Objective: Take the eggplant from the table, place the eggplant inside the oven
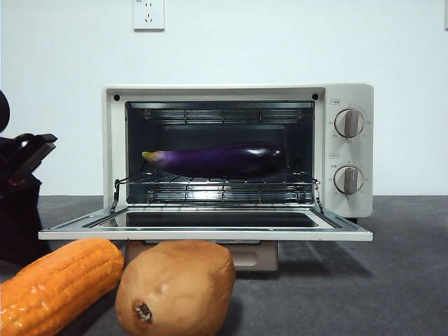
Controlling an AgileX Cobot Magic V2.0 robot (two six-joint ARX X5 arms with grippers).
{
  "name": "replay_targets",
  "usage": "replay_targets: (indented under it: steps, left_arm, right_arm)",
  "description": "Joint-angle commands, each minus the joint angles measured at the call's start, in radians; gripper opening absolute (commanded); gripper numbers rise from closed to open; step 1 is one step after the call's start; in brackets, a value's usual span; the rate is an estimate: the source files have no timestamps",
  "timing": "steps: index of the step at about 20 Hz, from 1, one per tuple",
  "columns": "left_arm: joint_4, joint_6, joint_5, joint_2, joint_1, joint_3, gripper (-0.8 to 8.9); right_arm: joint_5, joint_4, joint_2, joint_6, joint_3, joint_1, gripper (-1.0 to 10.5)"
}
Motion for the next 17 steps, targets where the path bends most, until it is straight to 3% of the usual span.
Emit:
replay_targets:
  steps: [1,6,13,17]
  left_arm:
    - [0.027,0.019,0.075,0.042,0.013,0.004,0.04]
    - [0.049,0.023,0.172,0.051,0.052,0.004,0.04]
    - [0.093,0.023,0.385,0.051,0.094,0.004,0.04]
    - [0.119,0.022,0.438,0.051,0.097,0.006,0.04]
  right_arm:
    - [0.000,0.003,-0.022,0.028,0.023,0.012,0.0]
    - [0.001,-0.006,-0.071,0.037,0.023,0.012,0.0]
    - [0.003,-0.017,-0.108,0.038,0.023,0.012,0.0]
    - [0.003,-0.019,-0.109,0.044,0.023,0.012,0.0]
